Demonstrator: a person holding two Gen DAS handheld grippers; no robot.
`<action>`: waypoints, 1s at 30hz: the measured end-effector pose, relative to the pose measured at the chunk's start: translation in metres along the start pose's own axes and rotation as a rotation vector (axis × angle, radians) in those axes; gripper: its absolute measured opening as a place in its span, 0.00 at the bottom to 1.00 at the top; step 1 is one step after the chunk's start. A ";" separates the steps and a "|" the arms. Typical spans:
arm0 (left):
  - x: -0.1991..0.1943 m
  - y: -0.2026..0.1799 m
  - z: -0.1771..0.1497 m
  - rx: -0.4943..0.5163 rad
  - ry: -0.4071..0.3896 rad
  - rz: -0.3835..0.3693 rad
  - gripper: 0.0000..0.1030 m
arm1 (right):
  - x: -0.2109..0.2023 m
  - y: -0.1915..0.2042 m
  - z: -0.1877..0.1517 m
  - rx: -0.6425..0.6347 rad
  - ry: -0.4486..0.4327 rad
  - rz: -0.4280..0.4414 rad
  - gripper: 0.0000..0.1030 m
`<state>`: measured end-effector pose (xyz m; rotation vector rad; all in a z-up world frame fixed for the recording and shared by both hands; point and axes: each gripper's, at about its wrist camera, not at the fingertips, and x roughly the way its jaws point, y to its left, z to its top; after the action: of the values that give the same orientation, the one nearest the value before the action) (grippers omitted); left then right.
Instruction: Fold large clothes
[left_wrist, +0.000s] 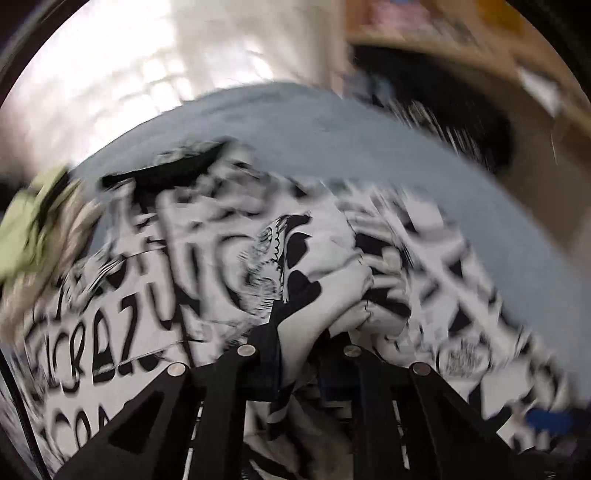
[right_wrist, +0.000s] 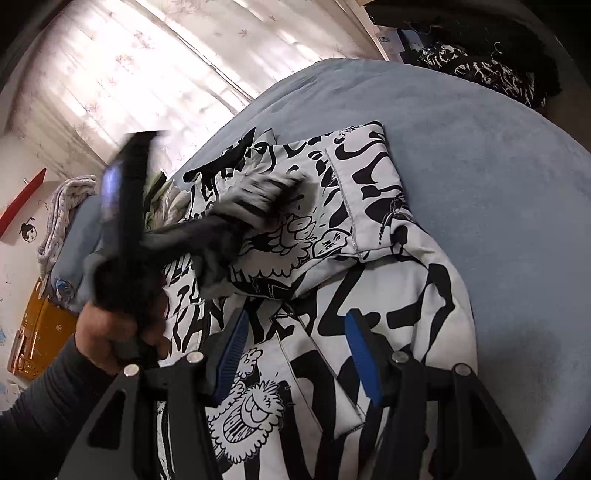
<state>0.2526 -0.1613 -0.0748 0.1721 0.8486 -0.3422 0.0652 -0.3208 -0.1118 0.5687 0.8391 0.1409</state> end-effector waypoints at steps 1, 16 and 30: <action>-0.007 0.020 -0.001 -0.093 -0.019 -0.007 0.13 | 0.000 0.000 0.000 0.002 0.002 0.000 0.53; 0.025 0.174 -0.079 -0.627 0.166 -0.258 0.56 | 0.008 0.017 0.007 -0.033 0.017 -0.014 0.53; 0.066 0.208 -0.052 -0.503 0.259 -0.267 0.56 | 0.003 0.021 0.066 -0.125 -0.004 -0.099 0.53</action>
<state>0.3322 0.0318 -0.1562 -0.3752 1.1915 -0.3491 0.1182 -0.3297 -0.0679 0.4092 0.8471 0.1006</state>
